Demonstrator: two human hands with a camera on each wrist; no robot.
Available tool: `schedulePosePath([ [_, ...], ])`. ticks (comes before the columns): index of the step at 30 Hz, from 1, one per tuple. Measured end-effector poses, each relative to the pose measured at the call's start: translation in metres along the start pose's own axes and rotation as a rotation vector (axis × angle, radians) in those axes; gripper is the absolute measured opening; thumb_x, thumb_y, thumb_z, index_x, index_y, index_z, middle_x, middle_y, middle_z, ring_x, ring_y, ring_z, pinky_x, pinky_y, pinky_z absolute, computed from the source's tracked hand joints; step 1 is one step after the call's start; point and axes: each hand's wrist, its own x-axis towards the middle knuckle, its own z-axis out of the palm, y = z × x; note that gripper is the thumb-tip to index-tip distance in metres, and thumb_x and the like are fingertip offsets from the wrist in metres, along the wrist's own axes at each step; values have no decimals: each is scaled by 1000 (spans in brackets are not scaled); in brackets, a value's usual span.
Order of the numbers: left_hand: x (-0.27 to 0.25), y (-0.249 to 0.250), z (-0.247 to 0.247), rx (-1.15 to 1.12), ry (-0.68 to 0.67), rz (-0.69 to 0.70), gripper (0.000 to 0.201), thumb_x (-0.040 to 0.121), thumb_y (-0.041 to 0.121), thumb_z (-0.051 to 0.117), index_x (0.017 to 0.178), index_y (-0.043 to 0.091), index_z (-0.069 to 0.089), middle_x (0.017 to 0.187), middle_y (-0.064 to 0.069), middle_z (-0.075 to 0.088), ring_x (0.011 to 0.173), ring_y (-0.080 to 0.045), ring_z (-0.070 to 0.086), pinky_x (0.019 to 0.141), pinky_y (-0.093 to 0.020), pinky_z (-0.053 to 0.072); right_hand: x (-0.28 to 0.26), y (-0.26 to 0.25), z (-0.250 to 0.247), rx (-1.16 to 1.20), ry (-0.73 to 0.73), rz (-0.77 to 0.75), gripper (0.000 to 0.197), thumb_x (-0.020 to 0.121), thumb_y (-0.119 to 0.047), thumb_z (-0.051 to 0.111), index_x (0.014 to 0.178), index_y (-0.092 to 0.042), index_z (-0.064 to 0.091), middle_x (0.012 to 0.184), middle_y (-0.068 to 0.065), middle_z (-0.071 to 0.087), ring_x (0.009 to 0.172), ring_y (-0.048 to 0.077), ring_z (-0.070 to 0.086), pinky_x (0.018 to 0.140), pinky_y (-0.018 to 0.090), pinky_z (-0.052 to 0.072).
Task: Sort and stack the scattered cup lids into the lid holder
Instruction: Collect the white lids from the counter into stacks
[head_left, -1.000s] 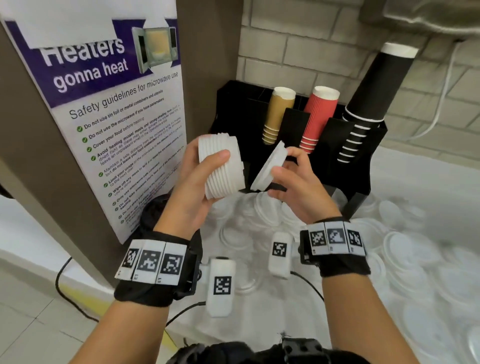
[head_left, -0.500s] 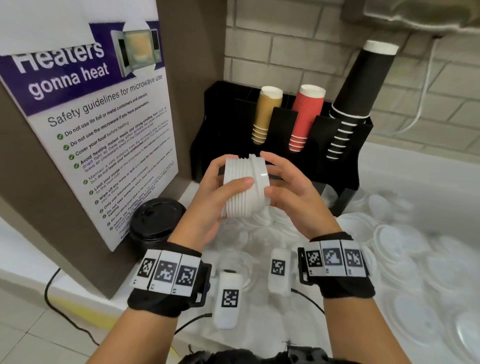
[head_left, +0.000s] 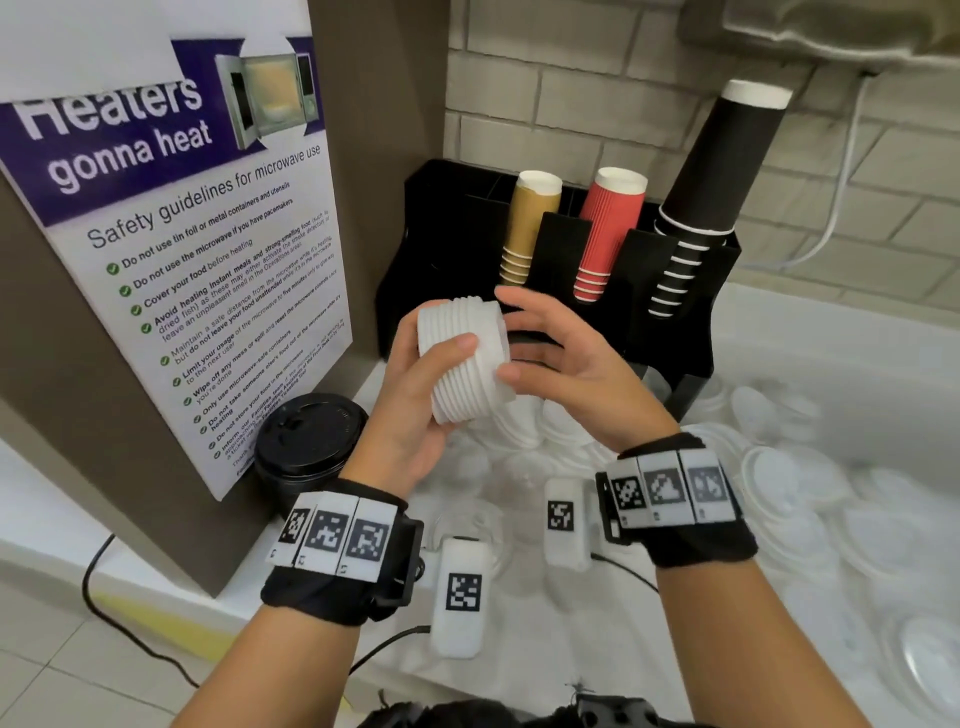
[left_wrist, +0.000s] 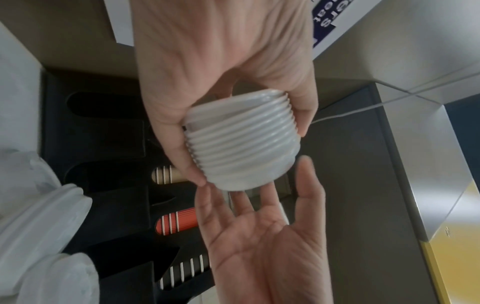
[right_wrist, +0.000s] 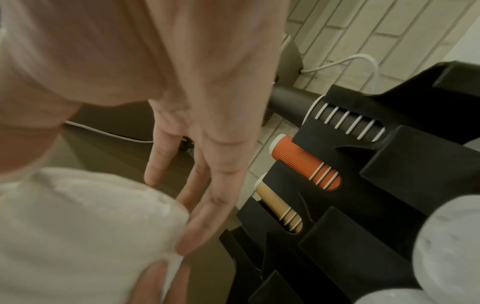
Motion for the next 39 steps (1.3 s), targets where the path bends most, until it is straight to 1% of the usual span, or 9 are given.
schedulePosePath([
  [4,1,12,-5,-104,60,33,75,71,27,67,142,16,43,135,-14,55,113,-24,59,78,-39,55,34,10,-20,-342,85,220,40,93,-38,58,132,-30,53,118,-7,62,112,15,59,89,24,49],
  [8,1,21,-11,-113,48,59,78,61,31,74,134,23,48,125,-5,60,111,-21,61,83,-42,56,54,43,-18,-1136,-340,501,79,77,-55,69,144,-26,38,137,6,50,123,24,49,98,30,42],
  [14,-3,27,-12,-100,48,55,93,56,36,74,142,19,43,130,-7,57,110,-20,62,79,-37,58,67,75,-4,-1496,-498,537,93,66,-57,75,140,-27,28,111,5,60,104,28,59,82,39,45],
  [19,-5,29,-16,-106,66,68,77,71,27,66,143,18,41,133,-9,55,110,-20,61,77,-36,57,78,61,-5,-1343,-536,563,93,61,-45,81,136,-35,27,115,5,40,89,26,54,67,36,51],
  [23,-6,33,-18,-85,63,91,92,59,37,73,143,16,41,128,-8,57,106,-19,63,74,-35,58,88,49,9,-1268,-522,464,104,58,-40,86,139,-40,21,114,2,28,96,29,53,76,43,56],
  [30,-4,34,-21,-75,87,116,93,57,40,73,142,19,42,128,-7,59,108,-19,63,76,-35,57,78,32,-10,-862,-233,289,87,58,-42,88,129,-34,37,118,-1,40,105,20,50,87,36,52],
  [33,-2,31,-18,-77,72,108,94,58,39,73,143,17,41,137,-12,55,114,-22,59,75,-35,57,59,21,-21,-492,-40,219,77,65,-38,85,126,-37,38,115,-3,51,95,18,61,70,21,52],
  [36,0,23,-15,-69,53,85,89,60,35,74,142,18,42,136,-12,54,112,-21,60,67,-31,57,33,14,-22,-186,70,189,67,67,-48,78,120,-52,38,113,2,57,88,19,66,70,26,54],
  [39,1,11,-11,-63,28,61,60,71,26,69,128,24,52,123,-4,59,105,-18,63,65,-32,58,9,15,-14,14,83,119,62,67,-48,73,120,-52,41,112,8,58,85,18,62,70,33,51],
])
